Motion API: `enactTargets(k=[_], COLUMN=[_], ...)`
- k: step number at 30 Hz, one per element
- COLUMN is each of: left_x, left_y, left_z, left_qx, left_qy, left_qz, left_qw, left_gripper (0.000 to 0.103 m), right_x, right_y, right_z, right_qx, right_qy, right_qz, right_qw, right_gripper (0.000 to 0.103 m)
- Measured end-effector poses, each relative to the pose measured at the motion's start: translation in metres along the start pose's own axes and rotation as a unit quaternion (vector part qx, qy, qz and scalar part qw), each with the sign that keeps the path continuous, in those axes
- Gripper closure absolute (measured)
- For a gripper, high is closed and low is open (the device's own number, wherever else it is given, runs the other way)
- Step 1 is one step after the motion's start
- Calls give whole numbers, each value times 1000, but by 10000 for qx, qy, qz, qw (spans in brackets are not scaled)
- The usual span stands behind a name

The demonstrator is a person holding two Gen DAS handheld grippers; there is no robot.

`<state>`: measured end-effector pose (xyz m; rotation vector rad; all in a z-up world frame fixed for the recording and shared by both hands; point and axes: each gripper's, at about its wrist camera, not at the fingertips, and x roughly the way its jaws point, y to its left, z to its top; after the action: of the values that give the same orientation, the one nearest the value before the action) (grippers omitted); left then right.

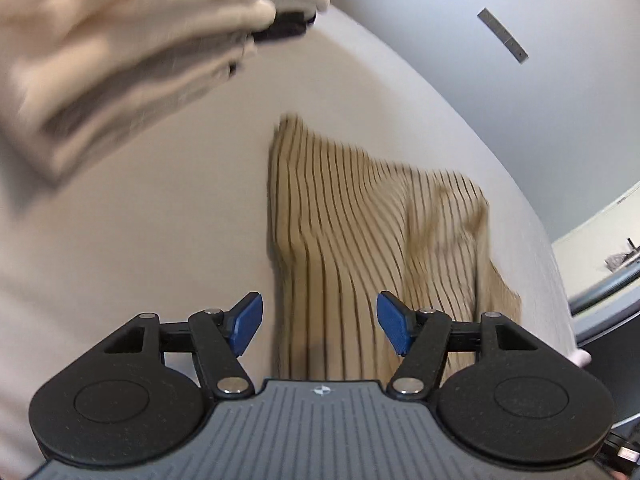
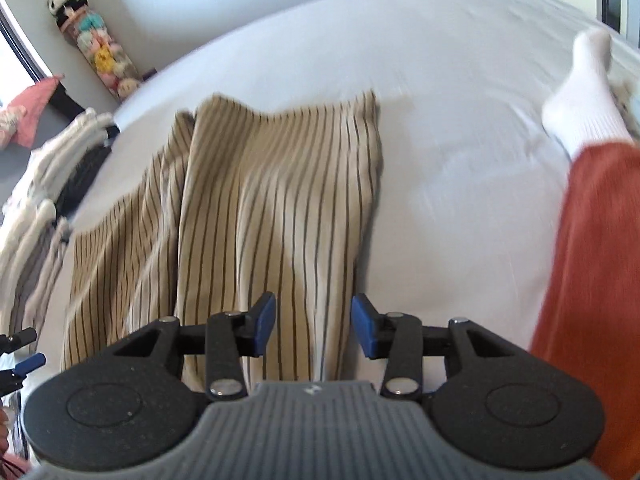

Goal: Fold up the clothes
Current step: 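Release the waistband with both grippers and smooth the trouser legs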

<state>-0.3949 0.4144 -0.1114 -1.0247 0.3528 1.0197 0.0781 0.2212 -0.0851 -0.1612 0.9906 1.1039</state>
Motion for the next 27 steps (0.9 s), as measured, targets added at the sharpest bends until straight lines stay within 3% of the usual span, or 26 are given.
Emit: enactTargets(k=[8, 12, 16, 18, 20, 21, 23, 24, 25, 27], left_x=[76, 102, 113, 120, 125, 126, 127, 127, 125, 120], left_y=[19, 37, 43, 44, 45, 44, 43, 41, 40, 37], left_z=[65, 69, 71, 72, 74, 74, 74, 73, 73, 72], left_qx=[142, -58, -6, -42, -47, -22, 26, 64, 110, 195], left_qy=[-454, -558, -787, -835, -890, -911, -921, -950, -1000, -1120], left_qz=[188, -56, -279, -316, -288, -259, -262, -254, -231, -171], left_qw=[9987, 9984, 9965, 9960, 9956, 9955, 9954, 9951, 9947, 9934], left_gripper=[30, 32, 35, 46, 64, 68, 90, 97, 100, 102], right_x=[54, 88, 120, 136, 150, 157, 165, 167, 169, 169], right_y=[-29, -55, -70, -75, -80, -83, -85, -85, -84, -84], right_z=[59, 92, 118, 129, 134, 136, 136, 136, 135, 134], right_qx=[314, 639, 915, 1019, 1157, 1241, 1341, 1346, 1351, 1390], right_qy=[-516, -555, -612, -602, -549, -498, -439, -440, -441, -489], right_qz=[129, -4, 150, 217, 263, 330, 442, 477, 512, 559], right_qw=[9981, 9964, 9938, 9927, 9914, 9905, 9890, 9888, 9885, 9875], right_gripper=[57, 57, 58, 58, 59, 64, 80, 89, 98, 101])
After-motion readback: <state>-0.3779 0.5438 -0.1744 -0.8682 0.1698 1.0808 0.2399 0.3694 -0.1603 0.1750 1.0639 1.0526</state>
